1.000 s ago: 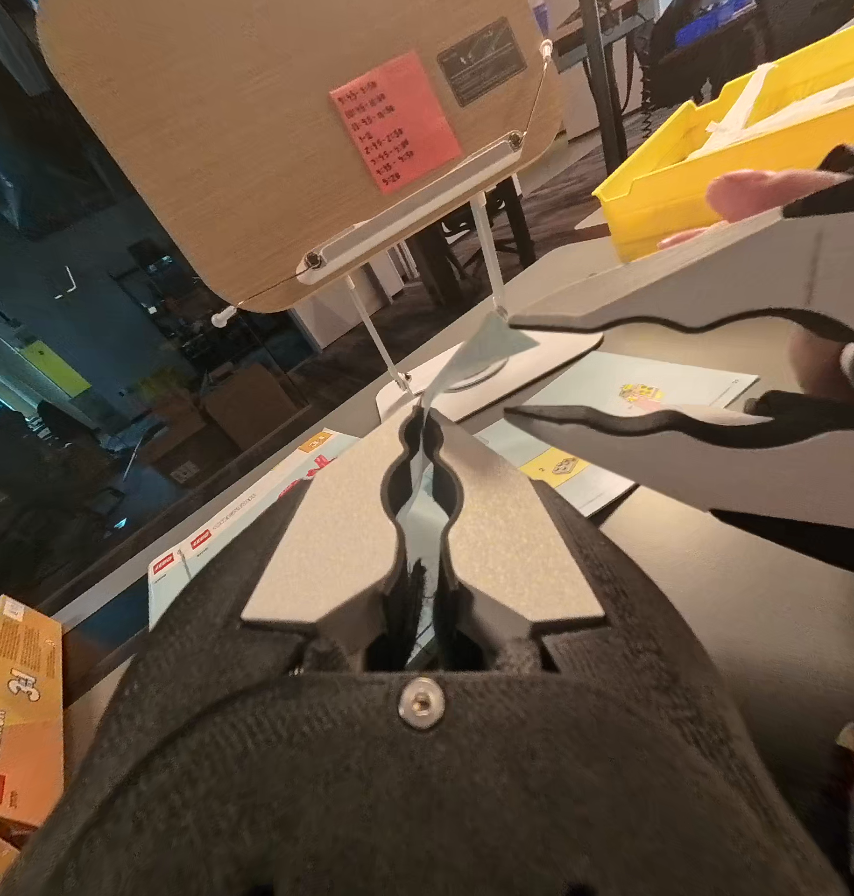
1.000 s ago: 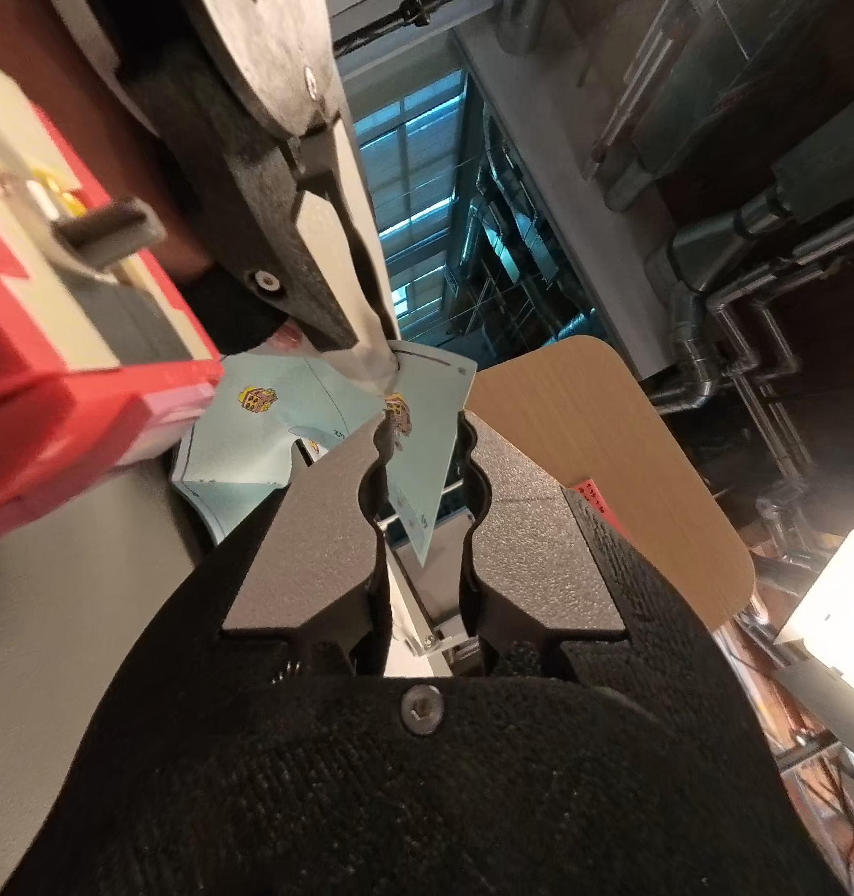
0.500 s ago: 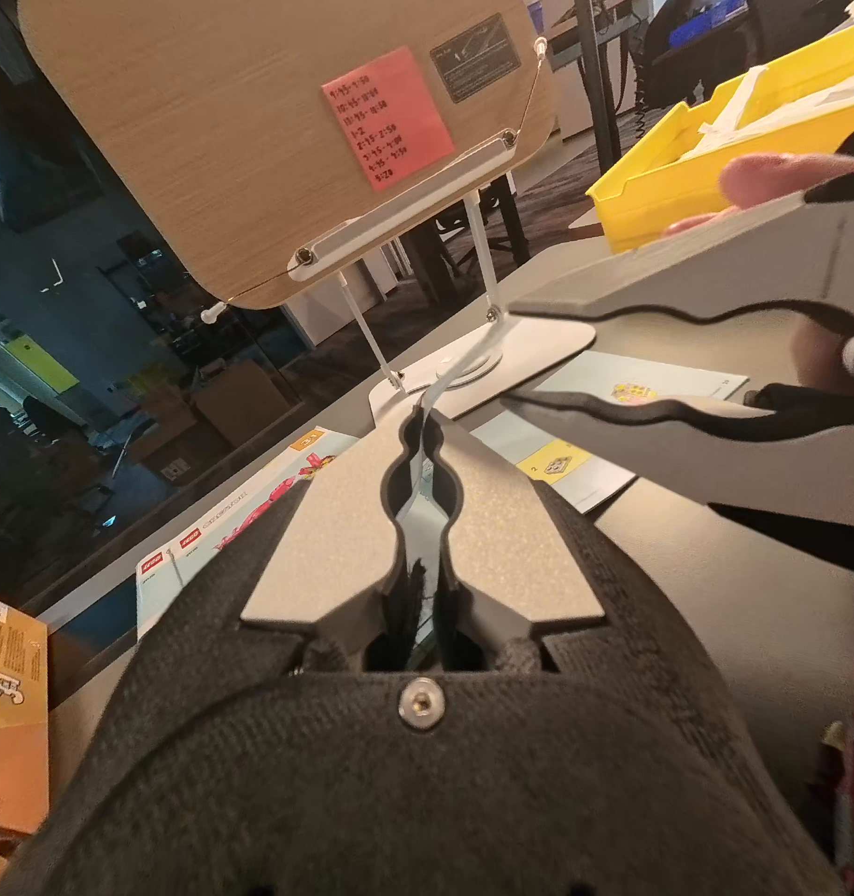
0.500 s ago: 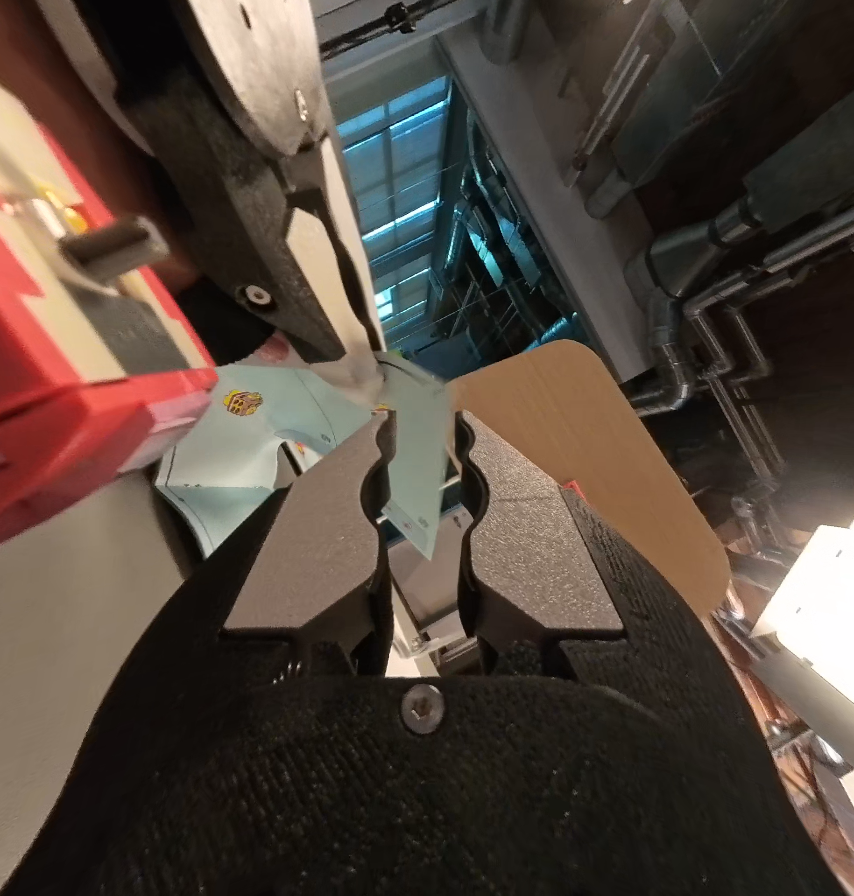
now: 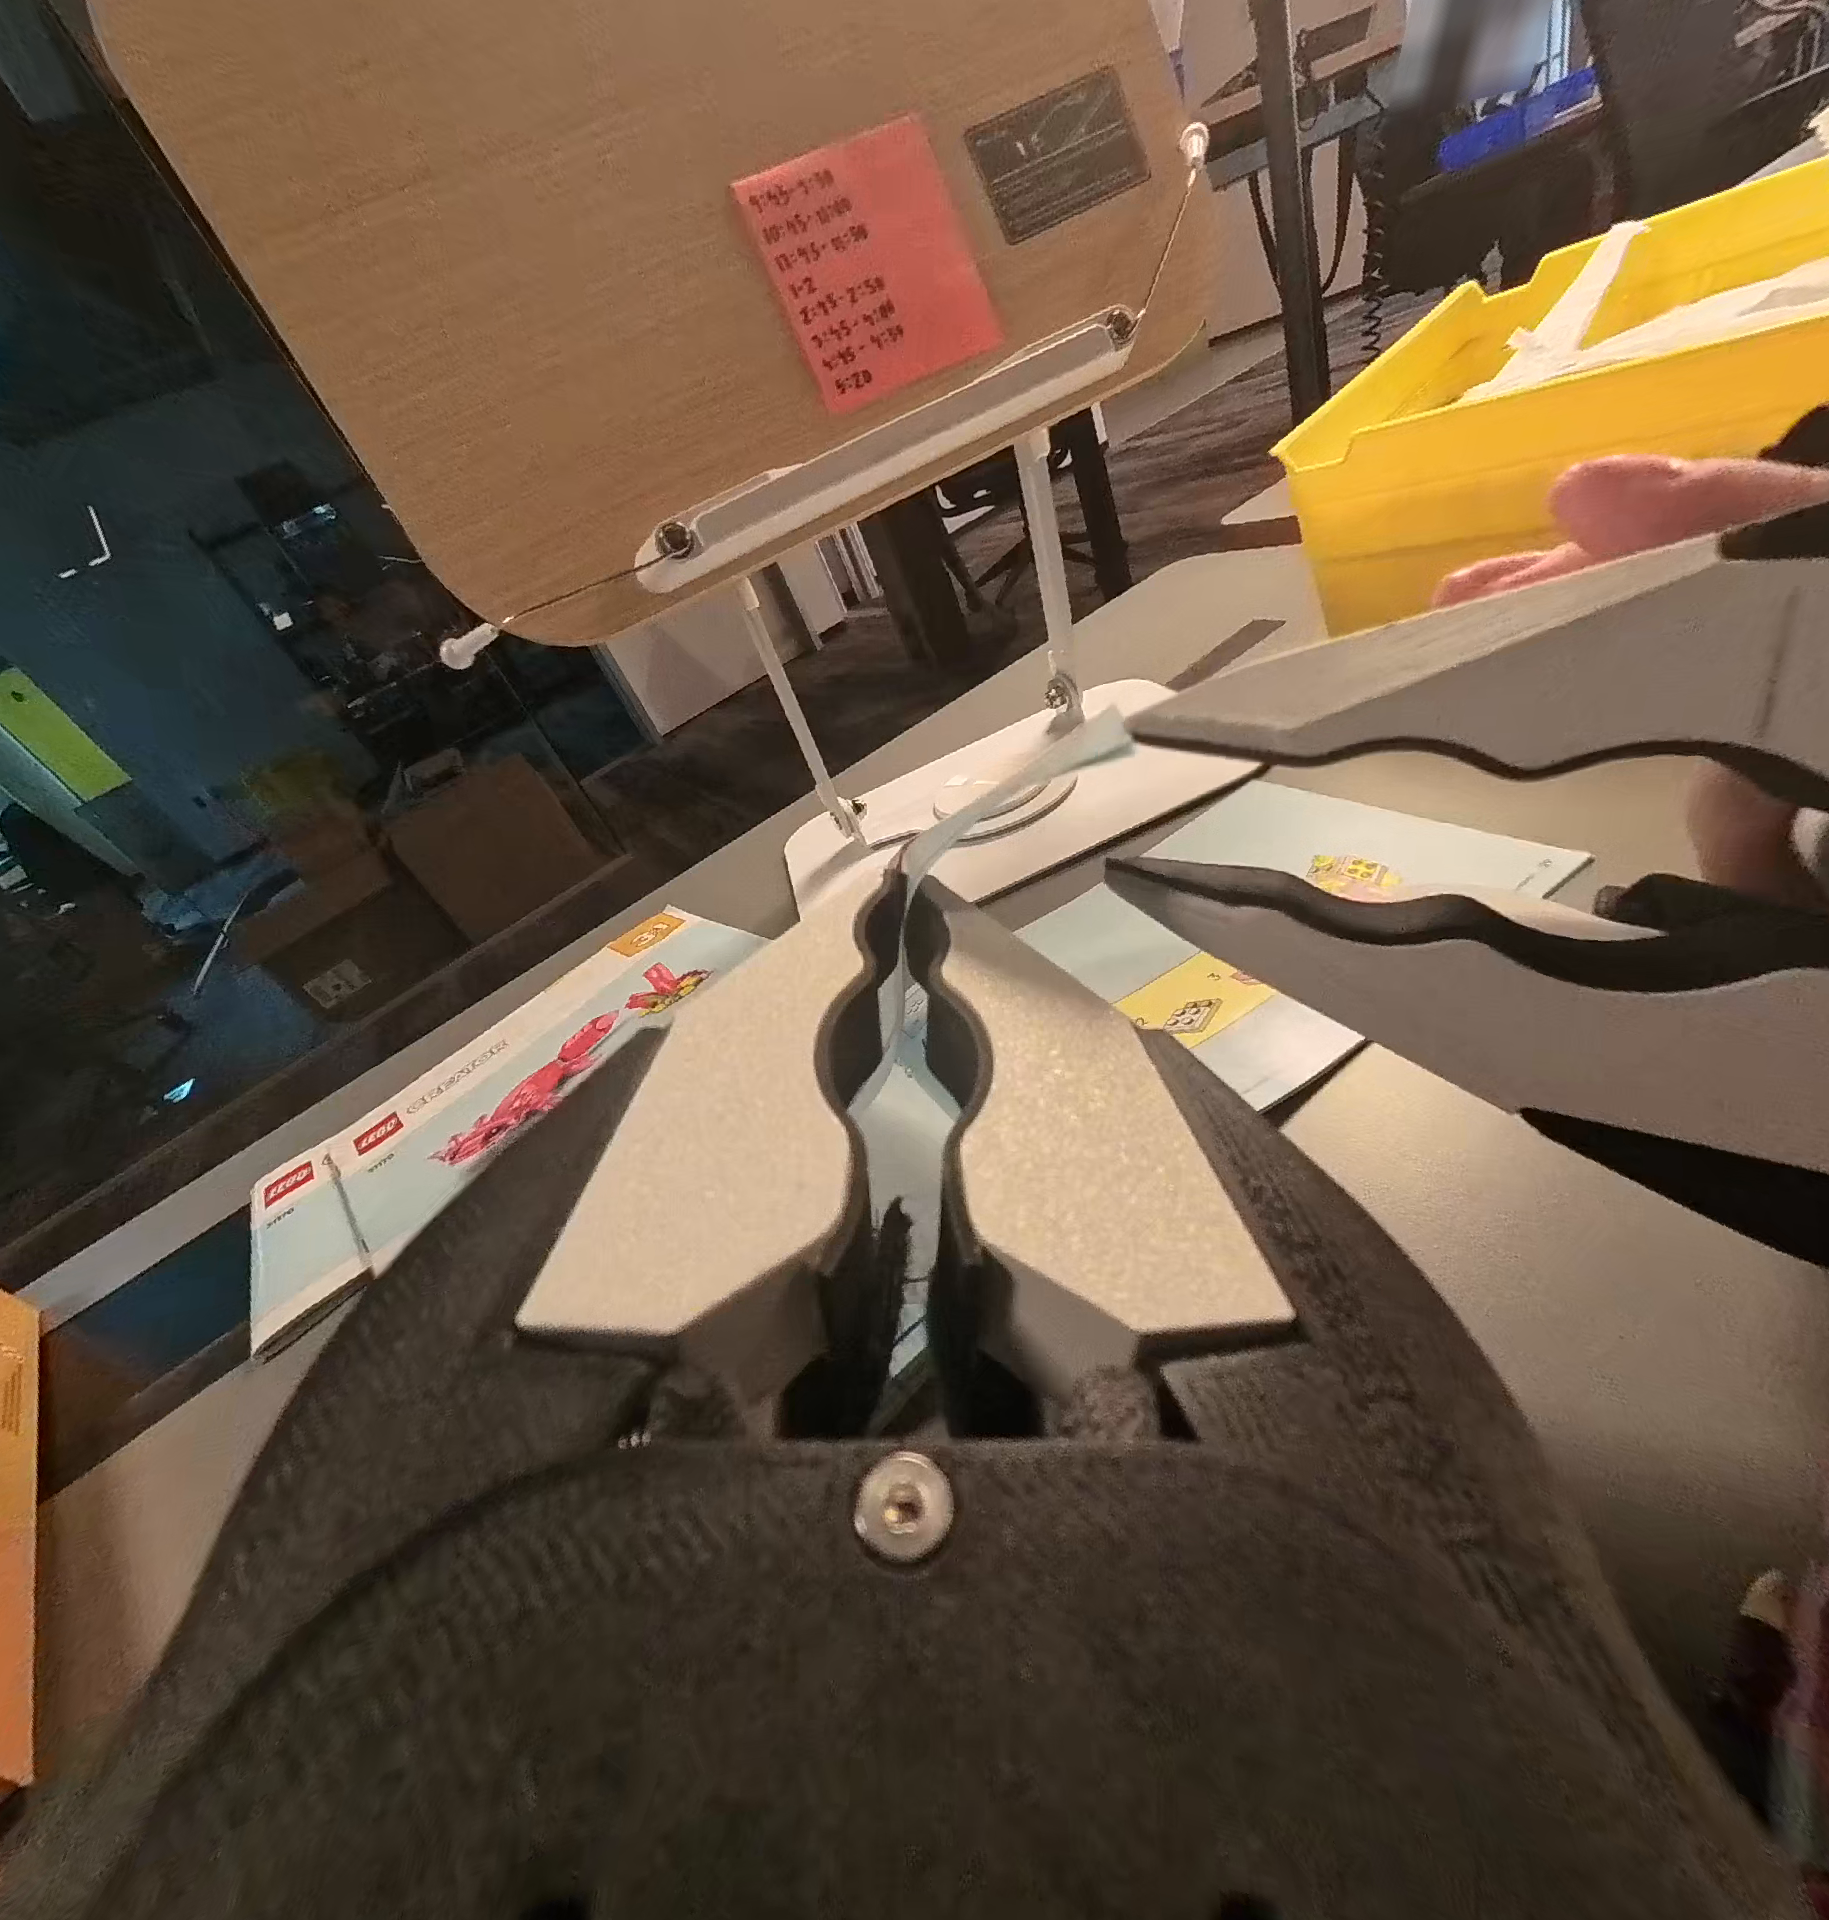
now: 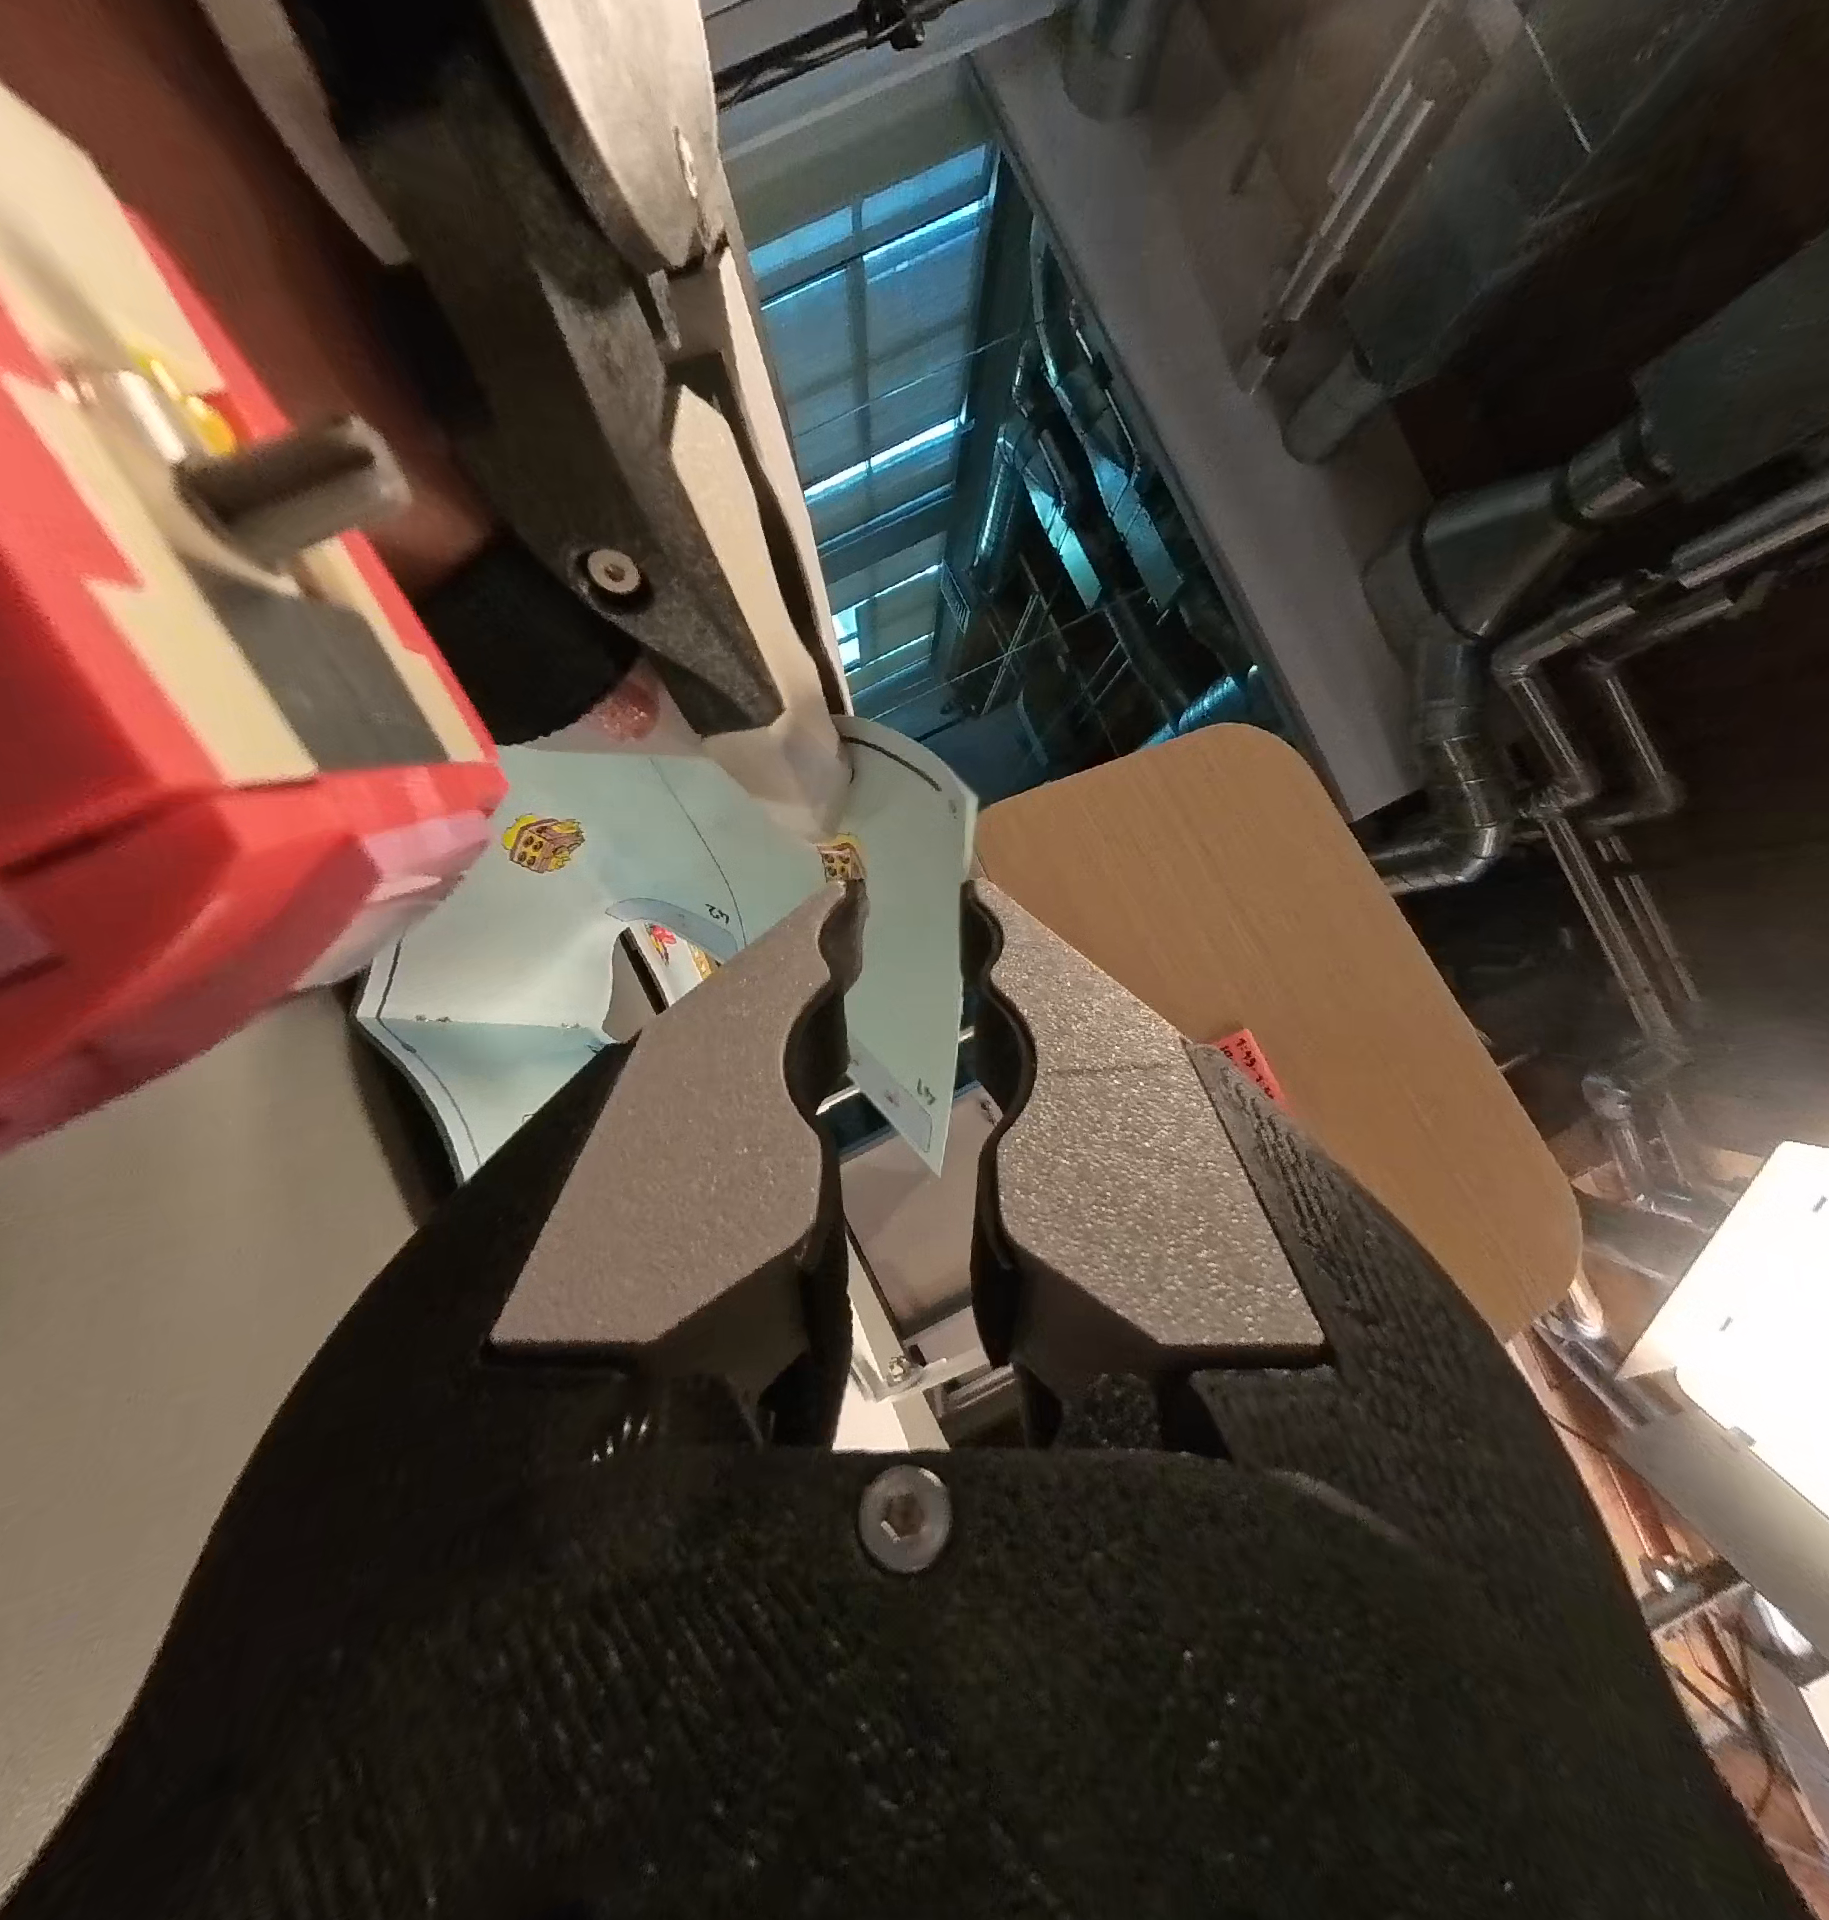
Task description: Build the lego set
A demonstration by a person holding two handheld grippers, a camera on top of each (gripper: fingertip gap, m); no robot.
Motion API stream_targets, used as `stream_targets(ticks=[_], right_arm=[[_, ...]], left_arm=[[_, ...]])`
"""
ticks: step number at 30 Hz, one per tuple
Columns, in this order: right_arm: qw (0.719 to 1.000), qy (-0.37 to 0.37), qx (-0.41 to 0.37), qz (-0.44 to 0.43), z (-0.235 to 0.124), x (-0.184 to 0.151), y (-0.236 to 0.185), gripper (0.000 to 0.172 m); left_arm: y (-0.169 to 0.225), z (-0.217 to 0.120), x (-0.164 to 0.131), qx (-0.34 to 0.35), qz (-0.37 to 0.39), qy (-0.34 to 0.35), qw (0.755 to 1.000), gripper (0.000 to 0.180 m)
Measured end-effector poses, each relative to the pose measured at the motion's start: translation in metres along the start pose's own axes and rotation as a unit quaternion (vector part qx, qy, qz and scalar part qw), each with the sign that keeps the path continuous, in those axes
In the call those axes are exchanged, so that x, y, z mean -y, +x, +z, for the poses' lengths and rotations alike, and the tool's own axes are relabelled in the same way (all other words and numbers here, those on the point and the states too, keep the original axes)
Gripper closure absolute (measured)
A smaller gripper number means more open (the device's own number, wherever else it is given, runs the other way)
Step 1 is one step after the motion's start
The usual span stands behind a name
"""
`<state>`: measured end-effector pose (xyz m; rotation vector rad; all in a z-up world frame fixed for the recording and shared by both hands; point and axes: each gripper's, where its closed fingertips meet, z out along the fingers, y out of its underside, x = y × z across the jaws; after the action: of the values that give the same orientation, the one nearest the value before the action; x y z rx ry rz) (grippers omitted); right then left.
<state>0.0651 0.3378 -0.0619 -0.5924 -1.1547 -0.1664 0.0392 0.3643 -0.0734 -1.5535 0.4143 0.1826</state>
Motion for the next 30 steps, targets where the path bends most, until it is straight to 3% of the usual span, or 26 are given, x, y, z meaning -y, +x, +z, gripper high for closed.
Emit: stream_targets(ticks=[30], right_arm=[[0.999,-0.028,-0.042,-0.016,0.003,-0.008,0.015,0.172]], left_arm=[[0.014,0.002,-0.006,-0.060,-0.049,-0.024,0.997,0.180]])
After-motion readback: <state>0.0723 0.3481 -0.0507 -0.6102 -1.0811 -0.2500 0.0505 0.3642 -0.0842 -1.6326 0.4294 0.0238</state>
